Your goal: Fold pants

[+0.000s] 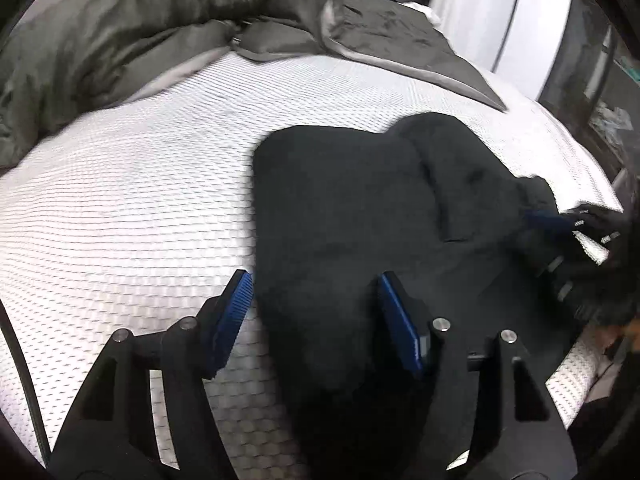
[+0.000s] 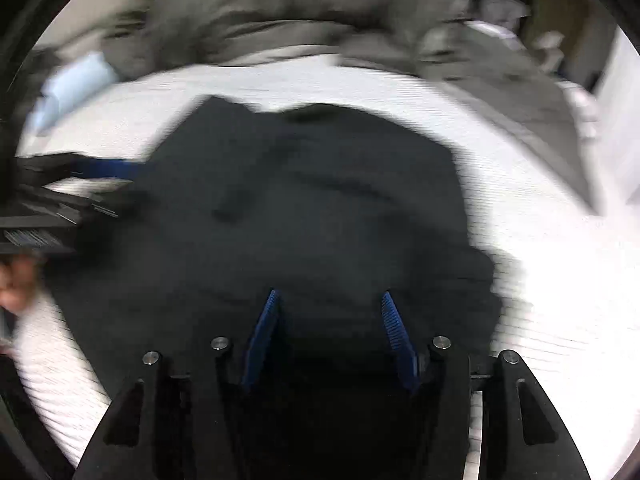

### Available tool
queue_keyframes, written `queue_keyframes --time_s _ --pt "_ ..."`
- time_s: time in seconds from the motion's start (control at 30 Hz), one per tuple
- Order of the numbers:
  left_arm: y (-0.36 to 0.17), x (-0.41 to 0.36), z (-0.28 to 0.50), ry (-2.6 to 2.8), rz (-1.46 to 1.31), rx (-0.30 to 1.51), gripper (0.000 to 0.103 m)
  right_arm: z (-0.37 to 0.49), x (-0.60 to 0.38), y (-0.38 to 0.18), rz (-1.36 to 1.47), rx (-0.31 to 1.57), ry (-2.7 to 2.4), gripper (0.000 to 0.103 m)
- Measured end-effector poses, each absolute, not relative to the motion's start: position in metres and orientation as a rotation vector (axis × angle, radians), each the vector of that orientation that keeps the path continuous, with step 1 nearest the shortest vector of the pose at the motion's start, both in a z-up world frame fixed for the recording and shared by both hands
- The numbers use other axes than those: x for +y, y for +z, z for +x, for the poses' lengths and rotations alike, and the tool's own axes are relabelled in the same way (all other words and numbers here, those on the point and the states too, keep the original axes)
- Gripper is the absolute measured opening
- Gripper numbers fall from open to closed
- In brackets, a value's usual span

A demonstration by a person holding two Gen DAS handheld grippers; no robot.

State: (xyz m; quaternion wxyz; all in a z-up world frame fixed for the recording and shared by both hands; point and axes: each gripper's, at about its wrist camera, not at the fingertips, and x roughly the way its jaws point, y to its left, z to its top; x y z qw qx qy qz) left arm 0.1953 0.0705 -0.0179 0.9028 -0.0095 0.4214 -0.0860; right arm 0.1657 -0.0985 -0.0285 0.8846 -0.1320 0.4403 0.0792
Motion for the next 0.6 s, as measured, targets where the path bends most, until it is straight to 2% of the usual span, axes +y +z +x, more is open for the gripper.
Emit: queue_keyframes --time_s 0.13,0.23,0.3,0.53,0.6 --pt "-0.018 0.093 0.191 -0.179 -0.113 0.882 0.063 0.147 -0.134 -0.018 -0.145 0.880 0.243 0.043" --pt "-0.002 0.098 0.177 -0.199 -0.161 0.826 0.062 0.130 -0.143 -0.003 -0.072 0.841 0.263 0.053" --pt "0.008 0.096 0.172 -0.225 -0.165 0.791 0.062 0.127 -0.152 0.003 -0.045 0.824 0.231 0.055" --pt "0.029 0.038 0.215 -0.270 0.060 0.791 0.062 0.145 -0.155 0.009 0.006 0.784 0.158 0.054" --pt "0.021 0.027 0.247 -0.246 0.101 0.853 0.051 0.161 -0.142 0.010 -0.017 0.783 0.184 0.054"
